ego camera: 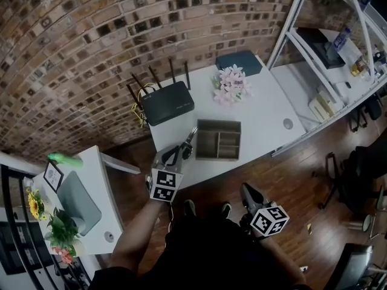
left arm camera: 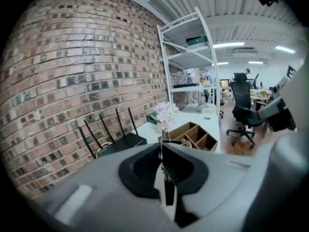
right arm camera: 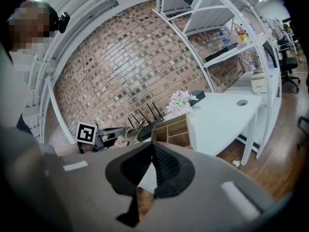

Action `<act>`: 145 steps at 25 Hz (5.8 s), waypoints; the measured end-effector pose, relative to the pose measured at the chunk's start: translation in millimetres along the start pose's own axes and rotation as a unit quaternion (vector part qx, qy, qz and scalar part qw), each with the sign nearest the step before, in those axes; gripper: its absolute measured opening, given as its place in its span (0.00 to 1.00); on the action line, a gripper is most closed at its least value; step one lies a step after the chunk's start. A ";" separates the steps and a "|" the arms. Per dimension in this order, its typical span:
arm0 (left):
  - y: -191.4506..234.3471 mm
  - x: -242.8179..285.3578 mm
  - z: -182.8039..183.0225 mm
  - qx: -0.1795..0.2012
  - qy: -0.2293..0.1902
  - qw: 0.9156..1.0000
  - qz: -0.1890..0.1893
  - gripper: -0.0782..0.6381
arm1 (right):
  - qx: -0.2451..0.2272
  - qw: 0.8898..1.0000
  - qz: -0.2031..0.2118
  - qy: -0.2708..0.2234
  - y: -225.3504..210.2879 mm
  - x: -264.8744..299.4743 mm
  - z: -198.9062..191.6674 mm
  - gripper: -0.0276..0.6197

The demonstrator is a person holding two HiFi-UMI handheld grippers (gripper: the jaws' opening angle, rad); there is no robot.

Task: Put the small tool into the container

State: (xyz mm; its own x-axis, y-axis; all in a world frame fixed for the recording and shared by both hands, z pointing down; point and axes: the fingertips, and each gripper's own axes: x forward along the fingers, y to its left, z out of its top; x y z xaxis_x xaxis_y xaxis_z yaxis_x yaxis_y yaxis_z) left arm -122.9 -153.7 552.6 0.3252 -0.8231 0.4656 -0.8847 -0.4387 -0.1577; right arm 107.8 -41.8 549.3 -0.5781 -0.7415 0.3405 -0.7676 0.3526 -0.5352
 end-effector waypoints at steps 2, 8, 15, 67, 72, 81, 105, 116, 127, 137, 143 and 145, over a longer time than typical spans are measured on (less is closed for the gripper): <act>-5.7 0.0 16.5 -0.020 -0.022 0.999 -0.012 0.13 | 0.002 1.000 -0.006 -0.003 -2.6 -3.4 0.0 0.06; -20.1 10.8 48.4 -0.117 -0.052 0.989 -0.070 0.13 | 0.010 0.999 -0.027 -0.019 -12.2 -16.8 3.4 0.06; -29.3 25.4 75.7 -0.128 -0.091 0.983 -0.097 0.13 | 0.021 0.998 -0.049 -0.037 -24.0 -32.2 5.6 0.06; -73.3 93.2 -48.0 0.029 -0.020 0.991 -0.126 0.13 | 0.048 0.994 -0.089 -0.036 -39.8 -28.9 3.5 0.06; -73.8 92.8 -48.2 0.029 -0.017 0.992 -0.121 0.16 | 0.051 0.994 -0.085 -0.034 -42.5 -29.9 3.8 0.06; -87.2 89.7 -53.1 0.025 -0.002 0.991 -0.131 0.27 | 0.054 0.995 -0.075 -0.035 -49.5 -35.3 6.0 0.06; -55.6 24.4 -55.5 -0.135 0.020 0.988 -0.072 0.27 | 0.069 0.997 -0.029 -0.017 -47.1 -18.1 -0.8 0.06; -94.6 -67.7 8.8 -0.183 -0.072 0.969 -0.149 0.22 | 0.017 1.000 0.016 -0.007 -5.2 11.6 12.8 0.06; -145.7 -80.2 18.2 -0.206 -0.072 0.955 -0.201 0.21 | -0.063 0.995 0.075 -0.018 39.8 7.6 21.4 0.06; -152.5 -78.8 21.8 -0.206 -0.067 0.953 -0.211 0.21 | -0.084 0.993 0.081 -0.021 43.9 5.1 21.3 0.06; -150.8 -77.3 23.4 -0.211 -0.068 0.951 -0.215 0.21 | -0.088 0.993 0.079 -0.022 44.6 4.3 23.6 0.06; -151.4 -76.9 23.8 -0.212 -0.067 0.951 -0.216 0.21 | -0.089 0.993 0.079 -0.022 44.7 4.3 23.8 0.06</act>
State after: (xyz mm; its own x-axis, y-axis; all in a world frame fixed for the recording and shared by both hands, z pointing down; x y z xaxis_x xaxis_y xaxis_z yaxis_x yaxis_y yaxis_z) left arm -6.0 -32.6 519.9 0.7040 -0.6498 0.2867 -0.7041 -0.5854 0.4020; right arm 77.7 -42.8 508.4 -0.6855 -0.6916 0.2274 -0.7074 0.5590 -0.4325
